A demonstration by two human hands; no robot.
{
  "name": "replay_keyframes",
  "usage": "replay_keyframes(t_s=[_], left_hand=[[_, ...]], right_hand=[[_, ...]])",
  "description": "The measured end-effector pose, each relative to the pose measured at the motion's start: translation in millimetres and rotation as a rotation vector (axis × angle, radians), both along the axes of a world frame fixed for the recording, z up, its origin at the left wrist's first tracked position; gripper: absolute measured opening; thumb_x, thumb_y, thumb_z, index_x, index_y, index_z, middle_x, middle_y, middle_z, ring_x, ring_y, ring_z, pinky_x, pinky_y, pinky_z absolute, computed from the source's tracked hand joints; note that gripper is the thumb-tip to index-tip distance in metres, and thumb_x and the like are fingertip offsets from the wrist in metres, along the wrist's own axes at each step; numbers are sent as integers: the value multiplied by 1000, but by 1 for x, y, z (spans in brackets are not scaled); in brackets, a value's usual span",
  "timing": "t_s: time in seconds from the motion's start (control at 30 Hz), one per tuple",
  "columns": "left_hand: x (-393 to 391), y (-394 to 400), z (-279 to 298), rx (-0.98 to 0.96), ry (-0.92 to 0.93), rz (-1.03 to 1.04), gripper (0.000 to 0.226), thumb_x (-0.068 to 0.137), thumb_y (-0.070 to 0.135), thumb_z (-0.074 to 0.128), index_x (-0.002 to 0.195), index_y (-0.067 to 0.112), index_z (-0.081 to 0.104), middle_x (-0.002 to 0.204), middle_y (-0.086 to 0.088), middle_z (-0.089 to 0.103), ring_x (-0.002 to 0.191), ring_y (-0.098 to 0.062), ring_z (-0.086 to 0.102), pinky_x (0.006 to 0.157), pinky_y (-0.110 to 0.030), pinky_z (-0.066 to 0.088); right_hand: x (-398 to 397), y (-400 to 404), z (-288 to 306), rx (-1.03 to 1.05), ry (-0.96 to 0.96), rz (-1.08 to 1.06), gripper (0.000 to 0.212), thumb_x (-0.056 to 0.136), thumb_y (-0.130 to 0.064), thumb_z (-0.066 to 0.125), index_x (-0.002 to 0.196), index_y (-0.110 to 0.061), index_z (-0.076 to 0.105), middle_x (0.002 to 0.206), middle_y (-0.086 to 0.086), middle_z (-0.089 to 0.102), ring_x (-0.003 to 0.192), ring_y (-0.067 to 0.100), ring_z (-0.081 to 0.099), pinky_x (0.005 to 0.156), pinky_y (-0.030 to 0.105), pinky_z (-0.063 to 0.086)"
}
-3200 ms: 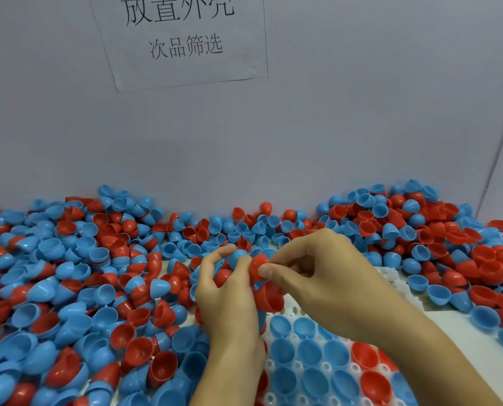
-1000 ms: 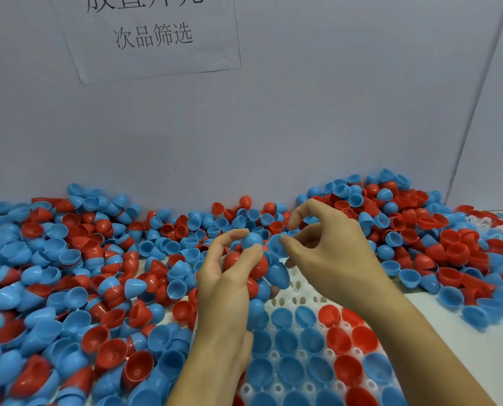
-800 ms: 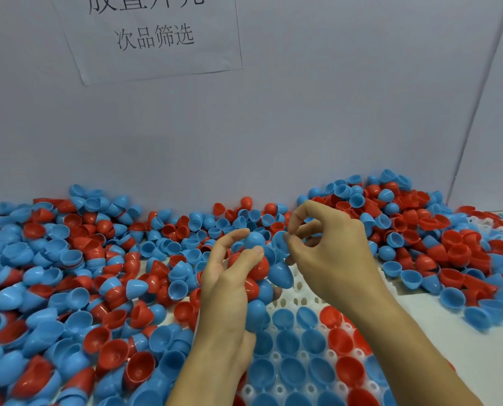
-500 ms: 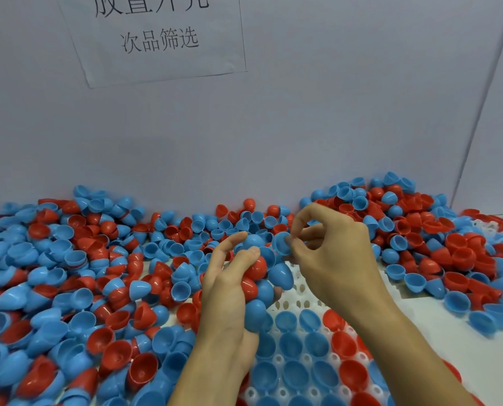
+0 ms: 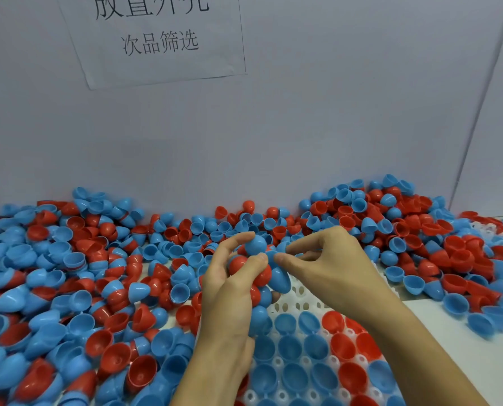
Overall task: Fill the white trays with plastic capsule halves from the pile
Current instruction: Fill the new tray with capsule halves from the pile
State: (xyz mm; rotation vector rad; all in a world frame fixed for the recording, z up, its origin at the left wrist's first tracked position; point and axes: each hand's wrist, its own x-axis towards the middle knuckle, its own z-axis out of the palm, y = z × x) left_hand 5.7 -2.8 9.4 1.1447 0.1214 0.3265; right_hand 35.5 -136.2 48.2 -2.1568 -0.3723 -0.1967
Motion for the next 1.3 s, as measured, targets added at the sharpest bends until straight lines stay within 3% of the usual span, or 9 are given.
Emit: replay_keyframes(t_s=[0.13, 0.27, 0.43, 0.63, 0.77, 0.9, 1.03, 1.17, 1.3], left_hand=[[-1, -2, 1, 28, -5, -5, 28, 86, 12, 70, 96, 38, 74, 75, -2, 61, 68, -16, 58, 64, -32, 49], [0, -2, 0, -25, 18, 2, 24, 87, 12, 70, 96, 33, 75, 80, -5, 66, 79, -28, 54, 73, -42, 48], [1, 0, 1, -60, 49, 6, 24, 88, 11, 68, 93, 33, 76, 99, -12, 74, 89, -28, 65, 81, -45, 53], [0, 5, 3, -92, 27, -28, 24, 87, 11, 68, 89, 34, 76, 90, 4, 76, 70, -14, 73, 55, -31, 58], [-1, 5, 5, -95, 24, -31, 24, 87, 12, 67, 88, 34, 76, 85, 6, 76, 66, -14, 73, 54, -31, 59], [-2, 5, 6, -99, 18, -38, 24, 88, 11, 67, 90, 33, 76, 85, 6, 76, 66, -12, 72, 54, -30, 59], [-2, 4, 7, -101, 18, -43, 23, 87, 12, 68, 92, 33, 75, 85, 8, 76, 65, -11, 72, 54, -30, 59], [-2, 5, 6, -123, 24, -53, 23, 88, 12, 67, 91, 33, 75, 84, 7, 76, 66, -11, 72, 54, -30, 58], [-2, 5, 7, -153, 26, -77, 23, 78, 14, 72, 92, 32, 76, 86, 4, 77, 67, -13, 72, 54, -31, 58]], right_hand=[[3, -1, -3, -4, -43, -54, 27, 87, -29, 74, 62, -31, 66, 56, -14, 67, 62, -4, 65, 53, 6, 46], [6, -11, -2, 14, -8, -64, 22, 90, -21, 67, 71, -14, 75, 53, -4, 63, 40, 1, 48, 43, 8, 37], [7, -41, 10, -82, 66, -35, 9, 92, -34, 66, 83, -35, 68, 88, -20, 67, 78, -2, 68, 68, 11, 47], [6, -102, 25, -463, 276, -76, 11, 86, -34, 74, 85, -40, 64, 92, -23, 62, 82, 4, 65, 68, 16, 51], [1, -126, 22, -736, 486, -130, 11, 84, -28, 77, 91, -35, 73, 83, -24, 63, 80, 1, 60, 77, 19, 46], [1, -120, 13, -841, 618, -171, 25, 83, -19, 77, 107, -28, 75, 100, -16, 64, 90, 6, 58, 85, 24, 47], [4, -106, 5, -907, 636, -179, 35, 83, -10, 76, 116, -19, 72, 121, -5, 66, 102, 14, 59, 87, 25, 50], [1, -109, 12, -906, 632, -157, 36, 85, -11, 74, 117, -27, 72, 132, -9, 62, 117, 15, 57, 88, 26, 44], [3, -109, 12, -901, 623, -129, 26, 85, -13, 76, 106, -29, 77, 129, -11, 64, 101, 9, 54, 73, 18, 42]])
